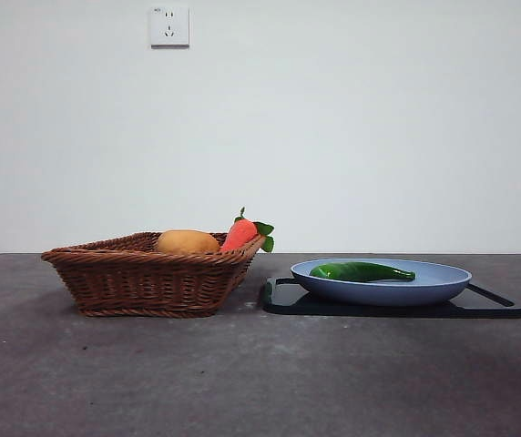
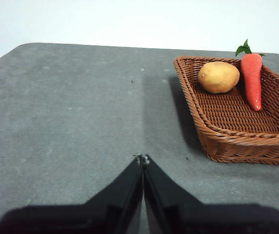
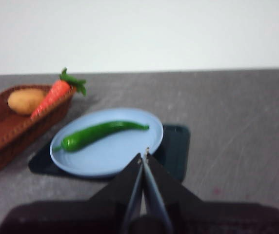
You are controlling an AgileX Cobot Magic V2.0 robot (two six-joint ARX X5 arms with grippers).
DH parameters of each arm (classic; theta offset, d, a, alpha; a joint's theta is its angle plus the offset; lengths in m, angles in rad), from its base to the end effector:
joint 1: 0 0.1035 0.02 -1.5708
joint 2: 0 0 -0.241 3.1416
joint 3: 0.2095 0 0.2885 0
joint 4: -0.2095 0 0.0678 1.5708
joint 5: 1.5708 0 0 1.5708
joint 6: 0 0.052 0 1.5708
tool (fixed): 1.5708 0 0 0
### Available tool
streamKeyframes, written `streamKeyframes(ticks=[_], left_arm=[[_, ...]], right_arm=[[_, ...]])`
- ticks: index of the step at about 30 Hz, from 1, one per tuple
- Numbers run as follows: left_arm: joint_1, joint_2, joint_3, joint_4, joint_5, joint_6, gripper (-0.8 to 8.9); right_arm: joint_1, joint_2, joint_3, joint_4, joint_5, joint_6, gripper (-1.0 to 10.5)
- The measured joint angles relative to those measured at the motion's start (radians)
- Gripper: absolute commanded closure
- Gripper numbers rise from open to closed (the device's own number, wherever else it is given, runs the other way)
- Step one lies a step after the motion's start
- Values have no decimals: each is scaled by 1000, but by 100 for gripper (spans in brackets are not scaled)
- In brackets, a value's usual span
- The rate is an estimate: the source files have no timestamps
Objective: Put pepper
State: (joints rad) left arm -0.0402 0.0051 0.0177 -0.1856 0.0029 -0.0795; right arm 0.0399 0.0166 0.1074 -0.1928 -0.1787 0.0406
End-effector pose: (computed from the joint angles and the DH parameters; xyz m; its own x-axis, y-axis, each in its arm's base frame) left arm 0.1783 -0.0073 0.1477 0.9842 -0.0425 -0.1721 0.0292 0.9965 -0.0787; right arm 0.1725 0.0161 0.1807 0.9711 0.2167 -0.1002 -0.2116 0.9756 0.0585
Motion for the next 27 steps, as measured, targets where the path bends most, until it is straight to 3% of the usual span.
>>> streamKeyframes(ticks=[5,27], left_arm=[[0,0,0,0,0,0,805],[0,0,0,0,0,0,805]], right_arm=[[7,-12,-78,0,0,35,936],[20,-13,-87,26,3,72,936]])
